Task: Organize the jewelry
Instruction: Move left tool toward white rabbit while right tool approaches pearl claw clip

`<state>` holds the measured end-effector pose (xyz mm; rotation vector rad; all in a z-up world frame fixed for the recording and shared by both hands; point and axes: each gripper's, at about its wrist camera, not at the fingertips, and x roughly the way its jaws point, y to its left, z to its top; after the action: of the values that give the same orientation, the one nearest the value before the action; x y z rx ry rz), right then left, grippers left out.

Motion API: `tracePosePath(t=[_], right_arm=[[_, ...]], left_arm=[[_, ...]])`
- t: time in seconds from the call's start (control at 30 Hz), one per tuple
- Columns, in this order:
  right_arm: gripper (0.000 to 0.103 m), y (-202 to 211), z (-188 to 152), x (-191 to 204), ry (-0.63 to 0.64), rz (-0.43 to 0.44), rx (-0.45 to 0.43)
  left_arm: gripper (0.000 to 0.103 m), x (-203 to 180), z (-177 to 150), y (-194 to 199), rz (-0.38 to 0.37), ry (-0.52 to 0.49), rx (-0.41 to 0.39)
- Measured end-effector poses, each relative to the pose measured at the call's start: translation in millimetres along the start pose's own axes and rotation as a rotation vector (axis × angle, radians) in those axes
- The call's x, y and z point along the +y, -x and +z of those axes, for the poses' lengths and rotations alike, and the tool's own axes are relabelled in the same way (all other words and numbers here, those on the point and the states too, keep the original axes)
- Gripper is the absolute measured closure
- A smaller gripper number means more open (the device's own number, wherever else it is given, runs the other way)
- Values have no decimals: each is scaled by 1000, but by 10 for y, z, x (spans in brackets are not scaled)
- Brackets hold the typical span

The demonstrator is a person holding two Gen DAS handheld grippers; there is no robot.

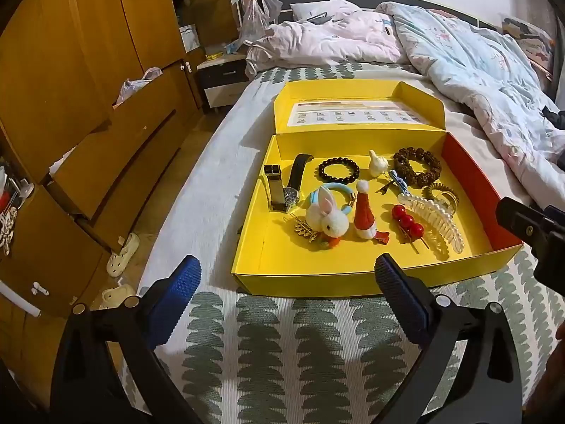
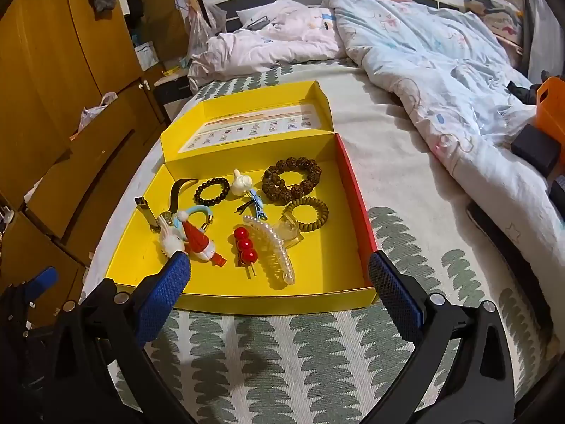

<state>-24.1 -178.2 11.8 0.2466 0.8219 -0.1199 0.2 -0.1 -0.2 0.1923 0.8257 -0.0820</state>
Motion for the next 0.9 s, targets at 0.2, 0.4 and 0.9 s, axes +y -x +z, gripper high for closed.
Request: tracePosePath(t=[0.2,0.4,0.9], right_arm=[[3,1,-6,9,-3,6,-10],[3,7,-5,-2,-2,10,-4],[3,-112,302,-142,-38,175,12]], left_arm=[[5,-5,0,-3,-5,-1,-3],[5,52,5,21,1,7,-7],[6,102,182,-251,-57,46,68]])
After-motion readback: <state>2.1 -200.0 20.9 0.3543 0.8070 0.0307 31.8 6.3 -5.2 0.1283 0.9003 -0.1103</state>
